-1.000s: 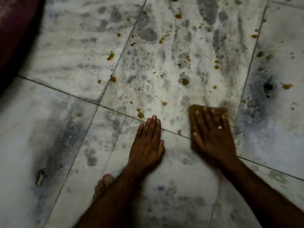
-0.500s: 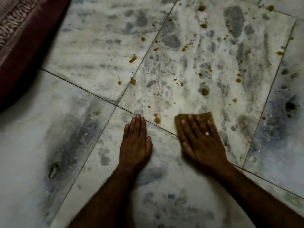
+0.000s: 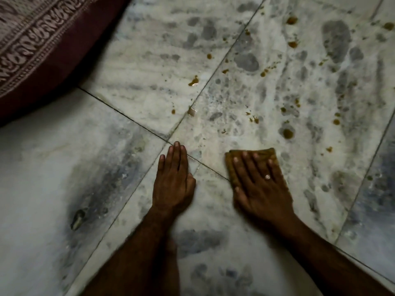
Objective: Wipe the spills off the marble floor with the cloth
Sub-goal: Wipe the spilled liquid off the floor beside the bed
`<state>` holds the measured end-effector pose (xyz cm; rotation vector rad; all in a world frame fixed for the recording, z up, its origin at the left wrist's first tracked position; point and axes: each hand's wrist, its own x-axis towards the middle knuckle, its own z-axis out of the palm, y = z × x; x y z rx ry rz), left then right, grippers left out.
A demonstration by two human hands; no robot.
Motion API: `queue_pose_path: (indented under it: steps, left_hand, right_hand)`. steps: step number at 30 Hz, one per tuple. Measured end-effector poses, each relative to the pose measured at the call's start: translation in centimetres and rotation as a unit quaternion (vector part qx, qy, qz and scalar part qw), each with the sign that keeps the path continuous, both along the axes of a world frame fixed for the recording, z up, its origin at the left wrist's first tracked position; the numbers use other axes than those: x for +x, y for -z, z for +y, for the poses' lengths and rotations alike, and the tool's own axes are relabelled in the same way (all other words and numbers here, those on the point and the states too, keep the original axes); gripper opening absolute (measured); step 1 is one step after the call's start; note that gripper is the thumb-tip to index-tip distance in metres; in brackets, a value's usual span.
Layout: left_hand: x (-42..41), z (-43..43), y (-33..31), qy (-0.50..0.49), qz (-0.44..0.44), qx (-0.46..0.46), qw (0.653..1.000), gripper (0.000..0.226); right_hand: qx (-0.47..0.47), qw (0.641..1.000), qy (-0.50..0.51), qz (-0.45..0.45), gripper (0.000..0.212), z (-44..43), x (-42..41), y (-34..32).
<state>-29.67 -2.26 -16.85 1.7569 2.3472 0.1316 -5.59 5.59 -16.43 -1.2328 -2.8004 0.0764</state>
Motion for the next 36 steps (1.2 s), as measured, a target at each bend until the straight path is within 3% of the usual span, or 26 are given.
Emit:
queue_pose_path:
  steps: [3, 7, 12, 17, 21, 27, 36]
  left_hand:
    - [-0.5, 1.2, 0.1, 0.003, 0.001, 0.006, 1.0, 0.077]
    - [-1.5, 3.1, 0.3, -0.014, 0.007, 0.014, 1.0, 0.075]
    - [-3.3, 3.2, 0.1, 0.031, 0.002, 0.014, 0.999, 0.078]
    - [-3.2, 3.1, 0.5, 0.008, 0.007, 0.023, 1.0, 0.078]
    - [-3.2, 3.5, 0.7, -0.01, 0.007, 0.028, 1.0, 0.073]
    - [-3.0, 3.7, 0.1, -0.014, -0.014, 0.028, 0.999, 0.081]
    - [-3.7, 4.1, -1.7, 0.004, -0.066, -0.042, 0.997, 0.082]
  right_hand:
    - [-0.018, 0.998, 0.067, 0.001, 0.072, 3.8, -4.6, 0.2]
    - [-0.019, 0.999, -0.02, 0.03, 0.072, 3.4, -10.7, 1.2]
    - [-0.001, 0.991, -0.133, 0.021, 0.065, 0.0, -4.1, 0.4]
    - [-0.01, 1.0, -0.003, -0.004, 0.07, 5.3, -6.4, 0.5]
    - [-0.016, 0.99, -0.138, 0.001, 0.071, 6.0, -10.9, 0.9]
    - [0.003, 0.952, -0.303, -0.04, 0.07, 6.0, -7.1, 0.1]
    - [-0.045, 0.947, -0.294, -0.122, 0.078, 7.6, -7.9, -2.8]
